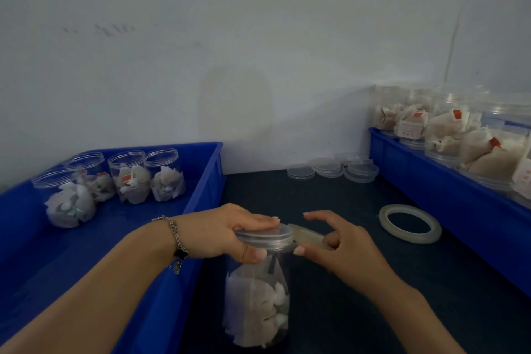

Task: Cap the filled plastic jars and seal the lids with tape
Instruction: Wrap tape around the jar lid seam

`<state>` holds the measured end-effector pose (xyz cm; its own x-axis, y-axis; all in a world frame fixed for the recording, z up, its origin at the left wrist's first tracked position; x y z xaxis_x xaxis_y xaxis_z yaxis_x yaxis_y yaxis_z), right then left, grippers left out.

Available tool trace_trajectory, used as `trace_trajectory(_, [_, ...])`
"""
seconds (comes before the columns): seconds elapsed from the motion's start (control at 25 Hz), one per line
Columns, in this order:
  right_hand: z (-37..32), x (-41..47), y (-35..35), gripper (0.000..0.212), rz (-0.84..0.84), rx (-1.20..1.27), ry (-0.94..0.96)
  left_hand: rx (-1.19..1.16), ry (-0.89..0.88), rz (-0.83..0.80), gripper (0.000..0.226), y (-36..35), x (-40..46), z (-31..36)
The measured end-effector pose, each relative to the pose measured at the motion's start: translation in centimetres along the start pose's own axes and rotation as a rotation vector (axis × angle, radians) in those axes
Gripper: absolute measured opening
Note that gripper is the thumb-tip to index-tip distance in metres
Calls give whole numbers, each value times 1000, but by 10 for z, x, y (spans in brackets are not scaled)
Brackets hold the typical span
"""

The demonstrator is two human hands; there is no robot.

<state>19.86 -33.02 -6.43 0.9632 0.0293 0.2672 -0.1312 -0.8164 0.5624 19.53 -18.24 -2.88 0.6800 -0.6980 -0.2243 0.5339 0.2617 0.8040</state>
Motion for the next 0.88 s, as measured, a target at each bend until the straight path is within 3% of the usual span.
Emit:
trace_trajectory(0.24, [1, 4, -13, 90, -58, -130, 3, 7, -47, -77, 56, -4, -6, 1])
trace_trajectory(0.4, [-5, 0, -25, 73, -118, -65, 34, -49, -77, -96, 54, -4, -13, 4])
trace_trajectory(0.52, [-11, -4, -28, 62, -126, -34, 66, -92, -44, 39, 42, 2, -11, 10])
trace_trajectory(0.6, [-17, -6, -28, 61, -115, -70, 96, -4, 11, 174, 57, 5, -8, 7])
trace_trajectory(0.72, [-21, -6, -27, 66, -82, -129, 130, 152, 185, 251, 123, 2, -5, -9])
trace_trajectory(0.8, [-22, -6, -30, 69, -86, -129, 139, 341, 256, 262, 135, 3, -4, -14])
trace_trajectory(0.88, [-19, -6, -36, 71, -163, -59, 119, 497, 253, 285, 127, 7, -2, -13])
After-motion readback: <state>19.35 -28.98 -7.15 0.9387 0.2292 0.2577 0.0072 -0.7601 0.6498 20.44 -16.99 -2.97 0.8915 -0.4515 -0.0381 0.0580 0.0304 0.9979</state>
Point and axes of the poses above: each hand's wrist, its own x-axis towards the middle knuckle, its own y-axis out of the back of the hand, z = x × y, the point moved 10 cm from there along x, towards the middle knuckle, and after that the axes turned 3 degrees about z, right-handed, at the moved point
